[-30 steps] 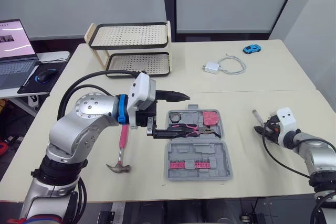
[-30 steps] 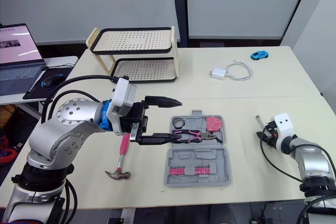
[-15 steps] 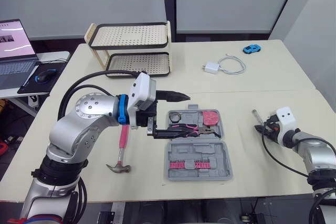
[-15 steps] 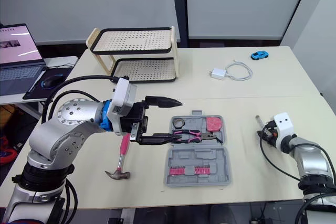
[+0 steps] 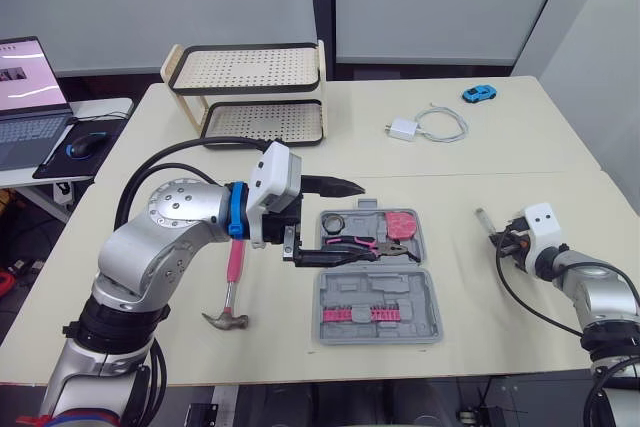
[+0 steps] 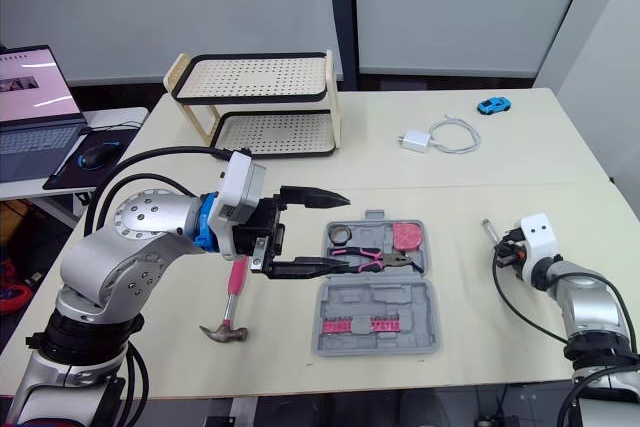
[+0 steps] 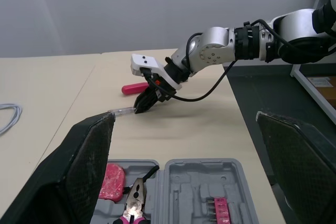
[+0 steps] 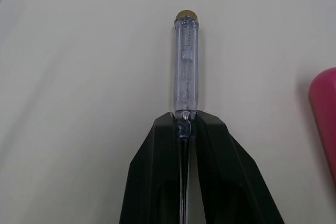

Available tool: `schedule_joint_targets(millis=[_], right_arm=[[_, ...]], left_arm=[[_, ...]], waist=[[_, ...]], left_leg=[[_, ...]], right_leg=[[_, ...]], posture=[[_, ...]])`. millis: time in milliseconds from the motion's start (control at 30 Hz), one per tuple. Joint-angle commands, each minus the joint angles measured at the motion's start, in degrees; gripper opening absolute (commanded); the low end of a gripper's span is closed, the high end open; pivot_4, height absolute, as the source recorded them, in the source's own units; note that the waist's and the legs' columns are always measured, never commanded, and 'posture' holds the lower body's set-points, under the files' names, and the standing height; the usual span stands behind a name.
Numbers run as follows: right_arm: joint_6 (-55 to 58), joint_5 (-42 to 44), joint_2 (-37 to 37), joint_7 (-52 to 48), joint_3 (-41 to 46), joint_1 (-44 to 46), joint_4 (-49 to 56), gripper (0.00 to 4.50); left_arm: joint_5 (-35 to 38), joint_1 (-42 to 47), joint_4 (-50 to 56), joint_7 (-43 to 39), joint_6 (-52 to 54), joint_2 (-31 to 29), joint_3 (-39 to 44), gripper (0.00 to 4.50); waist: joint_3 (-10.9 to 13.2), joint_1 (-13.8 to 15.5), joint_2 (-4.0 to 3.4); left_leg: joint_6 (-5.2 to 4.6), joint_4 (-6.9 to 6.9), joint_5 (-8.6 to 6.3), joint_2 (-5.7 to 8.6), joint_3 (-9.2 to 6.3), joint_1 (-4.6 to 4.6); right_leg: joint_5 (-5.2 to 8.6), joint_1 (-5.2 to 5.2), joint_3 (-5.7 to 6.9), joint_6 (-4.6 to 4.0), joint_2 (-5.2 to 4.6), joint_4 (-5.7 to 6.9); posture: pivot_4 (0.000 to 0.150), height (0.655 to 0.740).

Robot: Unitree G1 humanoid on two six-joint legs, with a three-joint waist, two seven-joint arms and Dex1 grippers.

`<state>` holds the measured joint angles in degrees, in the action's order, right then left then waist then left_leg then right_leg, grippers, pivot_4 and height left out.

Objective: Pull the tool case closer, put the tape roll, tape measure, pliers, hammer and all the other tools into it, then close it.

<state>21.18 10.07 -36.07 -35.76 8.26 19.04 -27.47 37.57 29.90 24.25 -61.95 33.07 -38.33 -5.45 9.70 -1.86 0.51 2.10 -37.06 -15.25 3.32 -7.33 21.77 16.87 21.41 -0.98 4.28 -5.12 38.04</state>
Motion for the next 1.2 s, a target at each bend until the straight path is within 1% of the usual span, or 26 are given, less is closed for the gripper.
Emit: schedule_joint_targets(millis=[33, 167, 333, 500, 567, 733, 833, 933, 1033, 1200], right_arm=[[0.64, 0.25, -0.08, -0.07, 0.62, -0.99, 1.32, 0.16], [1.07, 0.18, -1.94, -2.07, 0.17, -2.8, 5.54, 0.16], [5.23, 2.53, -5.25, -7.45, -0.05, -5.79, 17.14, 0.16], [9.92, 4.13, -8.05, -10.1, -0.04, -8.13, 26.48, 0.16], [9.95, 3.45, -10.62, -12.56, -1.66, -9.54, 31.96, 0.16], [10.92, 2.72, -14.3, -15.77, -5.88, -10.81, 42.26, 0.16], [16.92, 4.91, -14.13, -15.97, -8.12, -9.14, 48.25, 0.16], [20.78, 4.67, -14.7, -15.96, -11.81, -6.45, 52.72, 0.16], [22.84, 1.97, -16.3, -17.13, -18.84, -1.8, 56.76, 0.16], [24.18, -1.8, -17.58, -18.08, -27.03, 3.08, 58.96, 0.16]], left_arm=[[0.07, -0.1, 1.33, -0.14, -0.75, 0.02, 0.36, 4.5], [0.24, -0.54, 1.06, -0.72, -1.05, -0.53, 1.05, 4.5], [-1.98, -3.77, -1.28, -4.62, -5.36, -3.44, 2.27, 4.5], [-1.56, -6.98, -3.12, -7.07, -8.33, -4.61, 4.3, 4.5], [-2.19, -9.78, -4.01, -9.78, -10.56, -6.29, 5.24, 4.5], [-1.11, -13.94, -4.35, -12.78, -12.19, -8.73, 8.27, 4.5], [-1.7, -16.2, -4.23, -14.13, -13.6, -9.69, 9.13, 4.5], [-2.14, -17.51, -4.62, -14.16, -15.51, -9.47, 10.18, 4.5], [-3.93, -20.38, -4.73, -15.39, -18.63, -10.4, 10.55, 4.5], [-5.58, -23.09, -5.07, -16.99, -20.41, -12.37, 10.69, 4.5]], waist=[[0.0, -0.01, 0.0], [0.0, 0.02, 0.0], [0.01, -0.11, -0.05], [0.01, 0.05, -0.04], [0.01, 0.09, -0.06], [0.02, 0.04, -0.05], [0.02, 0.06, -0.05], [0.02, 0.1, -0.05], [0.03, 0.09, -0.05], [0.03, 0.15, -0.04]], left_leg=[[0.0, 0.0, 0.0, 0.0, 0.0, 0.0], [0.0, 0.01, 0.0, 0.0, -0.02, 0.01], [-0.07, 0.03, -0.04, 0.0, 0.01, 0.01], [-0.08, 0.02, -0.05, -0.03, -0.07, 0.02], [-0.09, 0.02, -0.05, -0.03, -0.07, 0.04], [-0.1, 0.03, -0.06, -0.07, -0.08, 0.05], [-0.1, 0.04, -0.06, -0.12, -0.12, 0.04], [-0.1, 0.03, -0.06, -0.16, -0.12, 0.06], [-0.1, 0.03, -0.06, -0.18, -0.12, 0.06], [-0.1, 0.06, -0.06, -0.17, -0.16, 0.13]], right_leg=[[0.0, 0.0, 0.0, 0.0, 0.0, 0.0], [0.0, 0.0, 0.0, 0.0, 0.0, 0.0], [0.0, 0.04, -0.02, 0.0, 0.0, 0.0], [0.0, 0.03, 0.01, 0.0, 0.02, 0.01], [0.0, 0.03, 0.02, 0.0, 0.01, -0.01], [0.0, 0.05, 0.03, 0.0, -0.02, -0.04], [0.0, 0.03, 0.07, 0.0, -0.01, -0.03], [0.0, 0.04, 0.04, 0.0, -0.02, -0.03], [0.0, 0.06, 0.04, 0.0, -0.04, -0.04], [0.01, 0.12, 0.1, 0.0, -0.03, -0.08]], posture=[[0.15, 0.74], [0.15, 0.74], [0.15, 0.74], [0.15, 0.74], [0.15, 0.74], [0.15, 0.74], [0.15, 0.74], [0.15, 0.74], [0.15, 0.74], [0.15, 0.74]])
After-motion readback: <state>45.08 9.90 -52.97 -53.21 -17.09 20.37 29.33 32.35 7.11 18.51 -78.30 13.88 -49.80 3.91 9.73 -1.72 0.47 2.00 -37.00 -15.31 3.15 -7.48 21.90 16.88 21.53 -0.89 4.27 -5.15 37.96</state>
